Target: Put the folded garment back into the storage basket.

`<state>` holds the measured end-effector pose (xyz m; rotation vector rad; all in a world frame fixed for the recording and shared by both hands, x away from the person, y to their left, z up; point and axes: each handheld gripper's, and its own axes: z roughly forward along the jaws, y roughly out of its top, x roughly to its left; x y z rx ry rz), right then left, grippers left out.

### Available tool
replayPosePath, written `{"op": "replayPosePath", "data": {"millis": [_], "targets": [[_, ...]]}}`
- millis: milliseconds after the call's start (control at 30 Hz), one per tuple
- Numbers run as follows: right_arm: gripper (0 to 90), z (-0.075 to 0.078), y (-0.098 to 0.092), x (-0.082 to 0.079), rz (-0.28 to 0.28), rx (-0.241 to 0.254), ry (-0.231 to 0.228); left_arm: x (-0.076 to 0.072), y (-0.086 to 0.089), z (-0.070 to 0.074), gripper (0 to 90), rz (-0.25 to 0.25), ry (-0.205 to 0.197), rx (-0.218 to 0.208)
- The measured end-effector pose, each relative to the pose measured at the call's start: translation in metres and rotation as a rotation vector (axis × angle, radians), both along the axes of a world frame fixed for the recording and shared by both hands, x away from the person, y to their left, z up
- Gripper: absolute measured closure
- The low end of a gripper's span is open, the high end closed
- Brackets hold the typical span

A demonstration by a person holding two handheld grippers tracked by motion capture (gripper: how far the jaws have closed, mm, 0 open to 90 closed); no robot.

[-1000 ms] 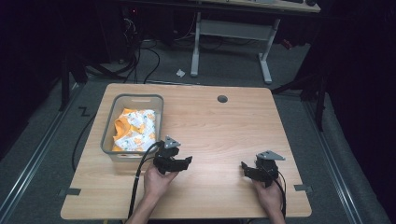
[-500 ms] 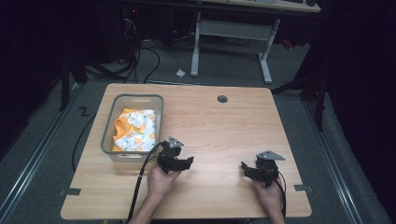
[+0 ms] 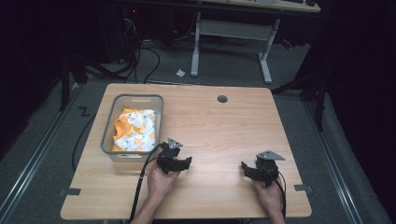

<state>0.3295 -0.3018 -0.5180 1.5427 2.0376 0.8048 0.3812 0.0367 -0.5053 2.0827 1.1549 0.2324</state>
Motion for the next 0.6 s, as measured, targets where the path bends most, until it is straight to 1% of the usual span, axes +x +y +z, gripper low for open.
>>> {"op": "replayPosePath", "data": {"millis": [100, 200, 233, 267, 300, 333, 400, 433, 467, 500, 533, 600], "targets": [[27.6, 0.0, 0.0, 0.0, 0.0, 0.0, 0.0, 0.0, -0.002, -0.002, 37.9, -0.011, -0.002, 0.013], [27.6, 0.0, 0.0, 0.0, 0.0, 0.0, 0.0, 0.0, -0.004, -0.005, 37.8, -0.017, -0.009, 0.042], [27.6, 0.0, 0.0, 0.0, 0.0, 0.0, 0.0, 0.0, -0.004, -0.006, 37.9, -0.017, -0.02, 0.046], [27.6, 0.0, 0.0, 0.0, 0.0, 0.0, 0.0, -0.001, -0.004, -0.008, 37.9, -0.013, -0.01, 0.041], [27.6, 0.0, 0.0, 0.0, 0.0, 0.0, 0.0, -0.001, -0.004, -0.01, 37.9, -0.014, -0.008, 0.047], [27.6, 0.0, 0.0, 0.0, 0.0, 0.0, 0.0, -0.002, -0.004, -0.011, 37.8, -0.013, -0.036, 0.05], [27.6, 0.0, 0.0, 0.0, 0.0, 0.0, 0.0, -0.006, -0.005, -0.013, 37.7, -0.015, -0.055, 0.061], [27.6, 0.0, 0.0, 0.0, 0.0, 0.0, 0.0, -0.008, -0.006, -0.014, 37.2, -0.02, -0.073, 0.073], [27.6, 0.0, 0.0, 0.0, 0.0, 0.0, 0.0, -0.01, -0.008, -0.016, 36.7, -0.031, -0.1, 0.092], [27.6, 0.0, 0.0, 0.0, 0.0, 0.0, 0.0, -0.012, -0.008, -0.017, 35.9, -0.035, -0.117, 0.09], [27.6, 0.0, 0.0, 0.0, 0.0, 0.0, 0.0, -0.014, -0.008, -0.019, 34.4, -0.035, -0.135, 0.076], [27.6, 0.0, 0.0, 0.0, 0.0, 0.0, 0.0, -0.014, -0.007, -0.019, 33.9, -0.031, -0.132, 0.071]]}}
